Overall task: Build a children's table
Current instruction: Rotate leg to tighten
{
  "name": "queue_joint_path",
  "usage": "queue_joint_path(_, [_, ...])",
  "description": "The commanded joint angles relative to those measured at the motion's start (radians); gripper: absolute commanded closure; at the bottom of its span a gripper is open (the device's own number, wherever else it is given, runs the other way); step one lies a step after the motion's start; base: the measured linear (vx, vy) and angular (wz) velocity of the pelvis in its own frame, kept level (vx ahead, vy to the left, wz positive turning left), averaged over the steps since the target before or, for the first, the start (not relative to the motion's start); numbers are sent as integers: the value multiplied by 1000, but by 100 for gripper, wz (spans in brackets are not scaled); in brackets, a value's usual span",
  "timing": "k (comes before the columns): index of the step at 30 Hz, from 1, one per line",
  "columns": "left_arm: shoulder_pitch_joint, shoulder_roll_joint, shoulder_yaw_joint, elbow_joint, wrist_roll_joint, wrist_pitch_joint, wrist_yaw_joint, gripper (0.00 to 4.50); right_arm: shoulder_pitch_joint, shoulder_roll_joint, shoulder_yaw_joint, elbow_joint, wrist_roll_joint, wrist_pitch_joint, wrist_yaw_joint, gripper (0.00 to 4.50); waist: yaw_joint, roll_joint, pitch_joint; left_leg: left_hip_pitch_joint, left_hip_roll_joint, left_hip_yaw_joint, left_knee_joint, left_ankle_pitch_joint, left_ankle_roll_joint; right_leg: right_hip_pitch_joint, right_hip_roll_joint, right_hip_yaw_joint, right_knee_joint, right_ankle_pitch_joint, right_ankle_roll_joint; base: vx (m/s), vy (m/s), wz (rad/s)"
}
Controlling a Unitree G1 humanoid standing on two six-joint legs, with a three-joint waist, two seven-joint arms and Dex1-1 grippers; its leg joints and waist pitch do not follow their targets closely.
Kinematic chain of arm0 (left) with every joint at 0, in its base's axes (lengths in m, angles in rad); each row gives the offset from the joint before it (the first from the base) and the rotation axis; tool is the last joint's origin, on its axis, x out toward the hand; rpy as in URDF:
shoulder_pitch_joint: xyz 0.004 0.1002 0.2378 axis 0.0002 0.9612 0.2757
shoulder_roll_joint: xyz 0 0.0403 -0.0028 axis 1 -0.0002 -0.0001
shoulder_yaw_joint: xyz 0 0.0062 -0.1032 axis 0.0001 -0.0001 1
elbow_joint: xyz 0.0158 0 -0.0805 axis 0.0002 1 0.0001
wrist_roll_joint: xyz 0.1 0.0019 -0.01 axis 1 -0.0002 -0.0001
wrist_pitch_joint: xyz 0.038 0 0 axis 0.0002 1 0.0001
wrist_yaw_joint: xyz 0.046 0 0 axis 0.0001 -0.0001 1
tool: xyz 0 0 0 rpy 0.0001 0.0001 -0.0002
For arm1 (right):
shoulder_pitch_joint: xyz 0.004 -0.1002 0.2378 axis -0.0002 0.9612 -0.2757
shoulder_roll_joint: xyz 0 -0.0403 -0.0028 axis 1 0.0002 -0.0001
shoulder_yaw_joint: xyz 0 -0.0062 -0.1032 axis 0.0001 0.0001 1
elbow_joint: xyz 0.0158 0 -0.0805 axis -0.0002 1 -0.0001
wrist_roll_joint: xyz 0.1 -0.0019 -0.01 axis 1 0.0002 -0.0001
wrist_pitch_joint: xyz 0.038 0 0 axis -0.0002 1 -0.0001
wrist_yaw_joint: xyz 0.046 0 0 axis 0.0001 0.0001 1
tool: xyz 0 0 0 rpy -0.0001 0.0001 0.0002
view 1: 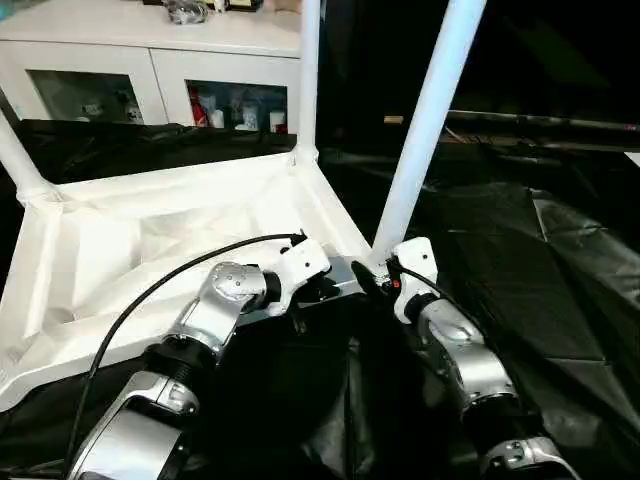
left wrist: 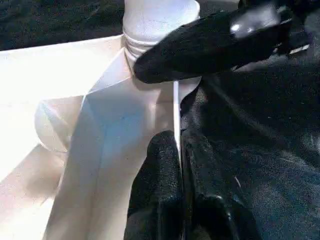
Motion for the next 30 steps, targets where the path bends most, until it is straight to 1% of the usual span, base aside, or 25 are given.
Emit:
queue_joint_path(1, [60, -1, -67, 54, -9, -16, -92, 450, 25, -13, 69, -7, 13, 9, 123, 77, 3, -1, -11, -4, 27, -19, -76, -393, 24, 17, -41, 31, -89, -397, -127, 0, 0, 0])
queue_joint_path(2, [62, 9, -69, 48, -14, -15, -120, 450, 32, -33, 73, -21, 23, 8, 165, 77, 5, -2, -12, -4, 28, -15, -74, -379, 33, 18, -40, 32, -88, -366, -138, 0, 0, 0])
queue_joint_path(3, [64, 20, -70, 46, -20, -20, -151, 450, 41, -57, 79, -41, 37, 10, 218, 77, 7, 0, -13, -5, 28, -13, -72, -358, 40, 20, -37, 32, -84, -323, -152, 0, 0, 0])
queue_joint_path(4, [64, 34, -73, 46, -24, -22, -182, 450, 51, -83, 83, -63, 52, 11, 279, 77, 8, 4, -15, -4, 29, -13, -70, -343, 42, 22, -39, 32, -79, -295, -165, 0, 0, 0])
queue_joint_path(5, [63, 47, -77, 48, -25, -26, -210, 450, 60, -104, 80, -84, 72, 18, 333, 77, 7, 1, -15, -7, 28, -11, -70, -334, 48, 24, -37, 32, -78, -275, -172, 0, 0, 0])
queue_joint_path(6, [62, 64, -86, 50, -26, -32, -250, 450, 70, -136, 72, -109, 96, 31, 403, 77, 11, 3, -19, -6, 29, -8, -65, -292, 70, 29, -36, 30, -70, -205, -197, 0, 0, 0])
queue_joint_path(7, [62, 68, -88, 49, -26, -32, -261, 450, 72, -145, 71, -114, 102, 32, 421, 77, 13, 4, -19, -5, 30, -7, -63, -277, 76, 31, -37, 30, -67, -184, -206, 0, 0, 0])
queue_joint_path(8, [62, 70, -89, 49, -26, -31, -268, 450, 73, -151, 71, -117, 104, 31, 433, 77, 16, 5, -20, -7, 30, -6, -61, -245, 85, 34, -37, 29, -62, -143, -222, 0, 0, 0])
queue_joint_path(9, [60, 70, -90, 50, -26, -29, -271, 450, 71, -161, 71, -113, 104, 25, 442, 77, 16, 6, -20, -8, 31, -5, -61, -235, 88, 34, -38, 28, -60, -130, -229, 0, 0, 0])
queue_joint_path(10, [56, 69, -90, 52, -24, -29, -271, 450, 67, -171, 72, -109, 103, 22, 453, 77, 17, 5, -19, -7, 31, -5, -61, -226, 87, 35, -38, 27, -60, -131, -235, 0, 0, 0])
queue_joint_path(11, [55, 69, -91, 54, -22, -30, -271, 450, 66, -174, 72, -108, 104, 21, 457, 77, 17, 1, -19, -7, 30, -4, -61, -226, 86, 36, -38, 26, -61, -140, -235, 0, 0, 0])
queue_joint_path(12, [52, 71, -94, 57, -20, -33, -275, 450, 62, -185, 74, -103, 103, 17, 467, 77, 18, 6, -17, -3, 32, -5, -63, -243, 76, 33, -38, 27, -64, -180, -231, 0, 0, 0])
queue_joint_path(13, [49, 72, -96, 59, -18, -36, -277, 450, 57, -198, 80, -94, 96, 12, 478, 77, 19, 4, -16, -2, 33, -5, -64, -252, 72, 32, -38, 27, -65, -193, -230, 0, 0, 0])
queue_joint_path(16, [48, 75, -95, 59, -24, -37, -283, 450, 45, -207, 79, -85, 95, 14, 490, 77, 24, 4, -14, 0, 33, -6, -67, -287, 52, 31, -40, 29, -70, -251, -212, 0, 0, 0])
queue_joint_path(17, [48, 76, -95, 60, -25, -37, -287, 450, 40, -207, 73, -83, 99, 17, 493, 77, 24, 8, -14, 0, 33, -7, -68, -290, 49, 30, -39, 29, -70, -255, -210, 0, 0, 0])
queue_joint_path(18, [48, 77, -94, 61, -26, -37, -290, 450, 36, -204, 68, -81, 102, 19, 492, 77, 23, 5, -15, 0, 32, -6, -67, -286, 47, 31, -38, 29, -69, -245, -209, 0, 0, 0])
queue_joint_path(19, [50, 78, -94, 61, -27, -37, -293, 450, 32, -201, 64, -81, 107, 22, 494, 77, 23, 7, -15, -1, 32, -7, -67, -283, 47, 31, -39, 29, -69, -238, -210, 0, 0, 0])
queue_joint_path(21, [51, 80, -95, 60, -28, -36, -296, 450, 29, -200, 63, -83, 110, 26, 496, 77, 24, 6, -17, 0, 32, -6, -64, -258, 51, 33, -38, 29, -64, -196, -220, 0, 0, 0])
queue_joint_path(23, [51, 82, -96, 64, -28, -38, -296, 450, 28, -199, 65, -81, 109, 25, 495, 101, 25, 6, -19, 1, 32, -5, -62, -237, 57, 34, -37, 28, -60, -159, -231, 0, 0, 0])
queue_joint_path(24, [50, 82, -97, 68, -28, -40, -295, 450, 27, -198, 66, -78, 107, 23, 494, 101, 25, 6, -19, -1, 31, -4, -61, -228, 61, 36, -37, 28, -58, -142, -237, 0, 0, 0])
queue_joint_path(25, [46, 80, -98, 74, -27, -41, -294, 450, 26, -199, 70, -70, 99, 19, 489, 101, 26, 6, -18, -1, 31, -4, -61, -226, 63, 36, -37, 28, -58, -141, -239, 0, 0, 0])
queue_joint_path(26, [43, 79, -98, 78, -26, -41, -293, 450, 26, -200, 73, -65, 94, 17, 485, 114, 26, 4, -19, 0, 31, -3, -60, -223, 65, 36, -37, 27, -58, -142, -241, 0, 0, 0])
queue_joint_path(27, [38, 75, -96, 85, -23, -40, -281, 450, 26, -199, 73, -57, 87, 14, 472, 136, 26, 3, -17, -1, 30, -3, -61, -227, 64, 37, -38, 27, -60, -159, -237, 0, 0, 0])
queue_joint_path(28, [36, 73, -95, 87, -22, -40, -277, 450, 26, -197, 73, -54, 84, 13, 466, 136, 27, 4, -16, 0, 30, -3, -61, -231, 63, 35, -38, 27, -61, -171, -235, 0, 0, 0])
queue_joint_path(30, [31, 68, -94, 95, -19, -40, -264, 450, 26, -190, 72, -40, 75, 10, 446, 151, 26, 4, -16, 0, 31, -4, -63, -248, 55, 35, -38, 28, -64, -204, -226, 0, 0, 0])
